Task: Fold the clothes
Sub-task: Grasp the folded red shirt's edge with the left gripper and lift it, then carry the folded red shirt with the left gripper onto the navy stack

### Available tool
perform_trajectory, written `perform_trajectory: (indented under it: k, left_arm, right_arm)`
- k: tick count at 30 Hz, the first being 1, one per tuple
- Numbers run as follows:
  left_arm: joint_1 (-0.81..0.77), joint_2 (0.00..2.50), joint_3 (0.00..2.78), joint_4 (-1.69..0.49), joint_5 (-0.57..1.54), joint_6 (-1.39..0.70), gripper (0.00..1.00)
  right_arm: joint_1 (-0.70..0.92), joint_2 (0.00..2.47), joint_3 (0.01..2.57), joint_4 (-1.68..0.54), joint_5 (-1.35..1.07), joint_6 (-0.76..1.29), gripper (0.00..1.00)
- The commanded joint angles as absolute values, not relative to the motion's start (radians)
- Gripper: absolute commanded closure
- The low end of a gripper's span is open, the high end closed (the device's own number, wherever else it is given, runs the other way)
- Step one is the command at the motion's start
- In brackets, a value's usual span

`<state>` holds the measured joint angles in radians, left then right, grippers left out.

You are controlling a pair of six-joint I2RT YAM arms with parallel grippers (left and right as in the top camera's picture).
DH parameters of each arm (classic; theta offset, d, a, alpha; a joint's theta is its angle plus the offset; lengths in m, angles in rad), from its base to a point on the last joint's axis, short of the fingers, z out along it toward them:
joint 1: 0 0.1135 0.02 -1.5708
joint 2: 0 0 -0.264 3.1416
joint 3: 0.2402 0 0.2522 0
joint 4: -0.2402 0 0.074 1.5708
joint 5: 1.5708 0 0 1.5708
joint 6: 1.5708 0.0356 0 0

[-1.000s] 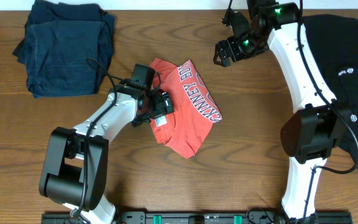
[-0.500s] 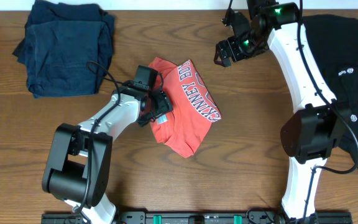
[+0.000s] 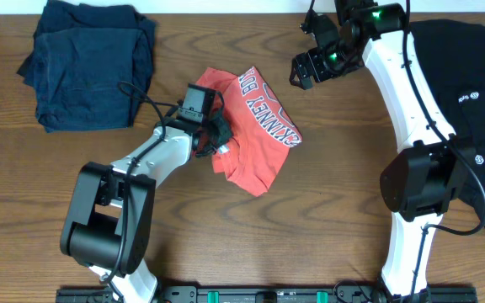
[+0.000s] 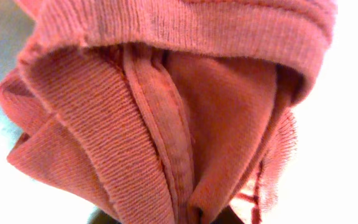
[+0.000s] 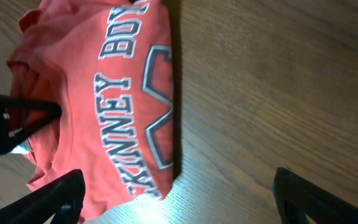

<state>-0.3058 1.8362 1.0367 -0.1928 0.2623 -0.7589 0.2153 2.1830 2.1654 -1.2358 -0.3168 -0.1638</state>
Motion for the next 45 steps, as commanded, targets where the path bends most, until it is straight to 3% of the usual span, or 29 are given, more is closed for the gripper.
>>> perform_trajectory:
  k: [1, 12, 24, 36, 45]
  left_arm:
    - [-0.258, 1.794, 1.059, -0.161, 0.285, -0.762, 0.94]
    - [-0.076, 1.613, 1.082, 0.027, 0.352, -0.781, 0.94]
    - [-0.059, 1.547, 1.086, 0.403, 0.323, -0.829, 0.94]
    - [0.094, 1.549, 1.162, 0.408, -0.05, -0.803, 0.94]
    - [0.258, 1.597, 1.162, 0.437, -0.024, -0.877, 0.94]
  right_arm:
    - [0.203, 2.166, 2.184, -1.234, -0.314, -0.154, 0.06]
    - [0.169, 2.166, 2.184, -1.191, -0.314, -0.13, 0.06]
    - [0.153, 2.179, 2.159, -1.148, -0.314, -0.124, 0.05]
    - [0.154, 2.191, 2.144, -1.149, -0.314, -0.124, 0.05]
    - [0.154, 2.191, 2.144, -1.148, -0.314, -0.115, 0.05]
